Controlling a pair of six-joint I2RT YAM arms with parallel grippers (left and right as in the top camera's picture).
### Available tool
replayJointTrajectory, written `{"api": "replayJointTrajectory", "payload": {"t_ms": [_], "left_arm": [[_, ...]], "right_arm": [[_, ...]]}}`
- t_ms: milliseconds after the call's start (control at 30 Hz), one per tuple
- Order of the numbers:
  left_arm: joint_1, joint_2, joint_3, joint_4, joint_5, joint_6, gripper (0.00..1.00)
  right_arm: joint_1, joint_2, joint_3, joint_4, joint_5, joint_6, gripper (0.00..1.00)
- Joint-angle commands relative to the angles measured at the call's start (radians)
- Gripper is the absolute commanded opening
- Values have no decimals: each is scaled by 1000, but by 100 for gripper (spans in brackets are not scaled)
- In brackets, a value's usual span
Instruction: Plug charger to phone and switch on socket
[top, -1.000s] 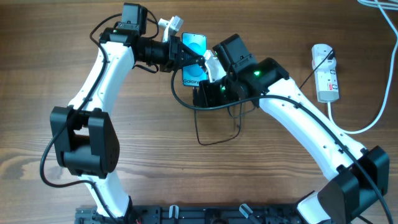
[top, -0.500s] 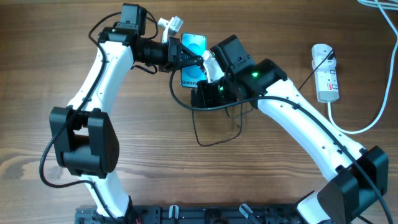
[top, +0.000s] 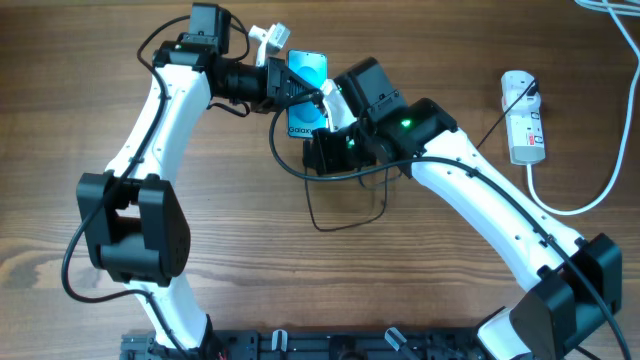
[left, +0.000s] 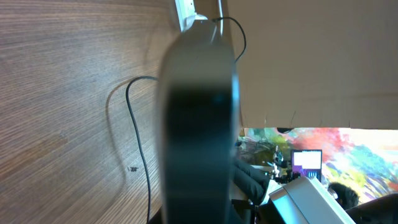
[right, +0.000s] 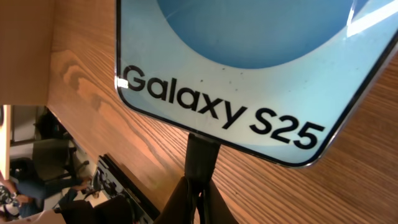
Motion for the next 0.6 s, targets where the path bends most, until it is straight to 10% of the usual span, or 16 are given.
{"api": "replayJointTrajectory", "payload": {"t_ms": [0,267,467,567], "left_arm": [[-27,-13,-14,-48,54,15,4],[-27,-13,-14,-50,36,11,4],[-22,-13,-14,-60,35,4,4],[-21,-13,-14,-50,36,3,4]], "right_arm": [[-69,11,27,102,85,-1,4],[-112,-13,28,134,41,-1,5],[-129,-105,28,99,-18,-3,67],[-129,-176,28,43,-12,-5,74]]}}
